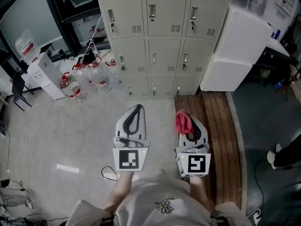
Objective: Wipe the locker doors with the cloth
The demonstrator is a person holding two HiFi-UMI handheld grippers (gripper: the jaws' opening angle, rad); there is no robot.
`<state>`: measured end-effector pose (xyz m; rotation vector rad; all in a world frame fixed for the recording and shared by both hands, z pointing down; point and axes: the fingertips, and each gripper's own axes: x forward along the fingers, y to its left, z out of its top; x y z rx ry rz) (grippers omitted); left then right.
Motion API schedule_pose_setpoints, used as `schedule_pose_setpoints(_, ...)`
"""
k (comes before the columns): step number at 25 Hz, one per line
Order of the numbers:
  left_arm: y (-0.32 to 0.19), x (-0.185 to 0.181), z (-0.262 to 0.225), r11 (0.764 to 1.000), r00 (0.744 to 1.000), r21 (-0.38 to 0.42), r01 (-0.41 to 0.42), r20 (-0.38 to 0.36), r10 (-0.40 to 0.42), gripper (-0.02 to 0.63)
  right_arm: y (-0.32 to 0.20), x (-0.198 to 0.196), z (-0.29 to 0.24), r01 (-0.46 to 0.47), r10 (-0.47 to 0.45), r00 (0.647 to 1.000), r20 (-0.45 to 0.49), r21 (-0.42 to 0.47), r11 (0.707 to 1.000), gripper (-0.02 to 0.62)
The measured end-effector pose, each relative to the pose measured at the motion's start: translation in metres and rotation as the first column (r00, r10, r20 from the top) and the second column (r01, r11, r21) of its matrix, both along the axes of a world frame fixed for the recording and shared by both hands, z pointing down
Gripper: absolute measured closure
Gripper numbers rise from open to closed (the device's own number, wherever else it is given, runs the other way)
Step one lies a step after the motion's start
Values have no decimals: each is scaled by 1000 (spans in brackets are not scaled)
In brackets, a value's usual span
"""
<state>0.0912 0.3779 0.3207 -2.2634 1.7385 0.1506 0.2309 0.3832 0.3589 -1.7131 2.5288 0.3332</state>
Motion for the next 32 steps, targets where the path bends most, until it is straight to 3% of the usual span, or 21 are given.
schedule_pose_setpoints(11,1,13,6,1000,1000,-17,-21,8,21,591,2,10,21,-3,2,1000,-22,-70,998,563)
schedule_pose_setpoints(18,-7,-10,16,999,1000,-48,26,-9,-27,591,-1,-7,25,45,-46,999,-17,-75,996,563)
schedule_pose_setpoints(24,-33,-18,21,998,999,-44,41,-23,-42,591,-18,-10,28,65,-67,997,-40,-69,996,563)
schedule_pose_setpoints(32,-99,-23,15,1000,998,4,22,-54,-22,591,-77,-2,23,23,-24,999,-44,-30,999,563)
